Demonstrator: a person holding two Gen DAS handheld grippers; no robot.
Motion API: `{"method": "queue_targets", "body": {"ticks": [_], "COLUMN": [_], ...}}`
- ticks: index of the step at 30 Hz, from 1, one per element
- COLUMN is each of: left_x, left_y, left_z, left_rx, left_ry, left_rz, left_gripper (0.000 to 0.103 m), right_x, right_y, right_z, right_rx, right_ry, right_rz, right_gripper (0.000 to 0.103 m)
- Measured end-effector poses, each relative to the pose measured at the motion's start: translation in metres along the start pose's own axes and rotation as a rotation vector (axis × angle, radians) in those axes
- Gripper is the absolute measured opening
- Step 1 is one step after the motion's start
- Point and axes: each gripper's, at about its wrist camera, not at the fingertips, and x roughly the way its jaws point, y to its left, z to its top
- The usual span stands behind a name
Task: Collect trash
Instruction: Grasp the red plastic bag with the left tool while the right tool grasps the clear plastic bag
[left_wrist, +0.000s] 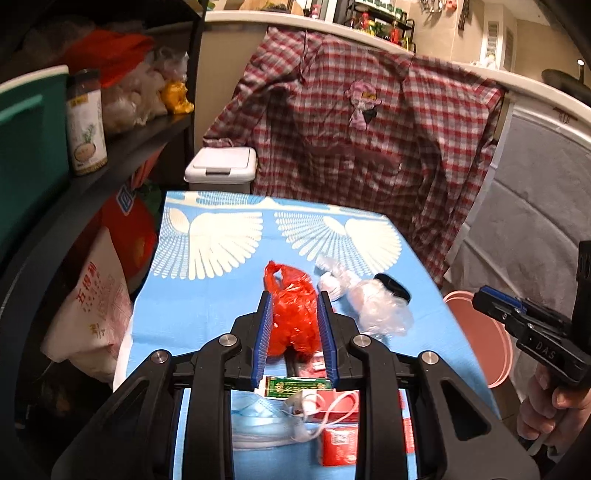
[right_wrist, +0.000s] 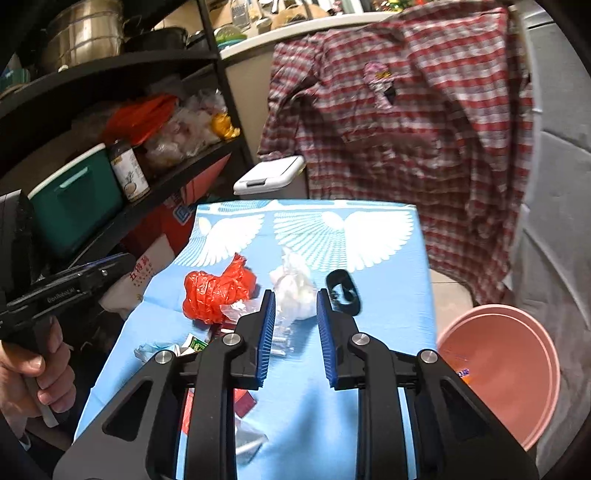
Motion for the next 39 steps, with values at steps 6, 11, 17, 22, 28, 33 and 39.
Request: {"method": "queue_targets", "body": {"ticks": [6,11,17,22,28,33,39], "left_x": [0.029,0.052,0.068,0.083,0.089,0.084,0.07], "left_y": [0.006,0.007,0.01,0.01,0.01,0.002,-0.001], "left_z": [-0.006,-0.011,-0.013,-0.019,-0.02,-0.019,-0.014], "left_rx": [-0.006,0.001,-0.02,-0.025,-0.041,-0.015,0.006], "left_ry": [0.047,0.081,0.1,0.137,0.156,0.156,0.127], "left_rz": [-0.012,-0.006,-0.02,-0.026,-0.054,-0.045,-0.029], "left_gripper": [0.025,0.033,0.034,0.034,0.027,0.012,0.006], "right_x": [0.036,0.059,0.078,0.086,0.087,0.08,0.066], "right_y": [0.004,0.005,0.002,0.0,0.002,0.001,0.002], "right_z": [-0.002,-0.005,-0.004,-0.006,-0.009,-0.009,-0.004], "right_rx": [-0.027,-0.056,-0.061,-0.078,-0.104,-0.11,-0.111], "right_ry": [0.068,0.118,0.166,0.194,0.203,0.184,0.146], "right_rz": [0.048,0.072,0.081,0.07,0.06,0.053,0.05], "right_gripper": [0.024,0.025,0.025,0.024,0.005,0.002,0.001]}}
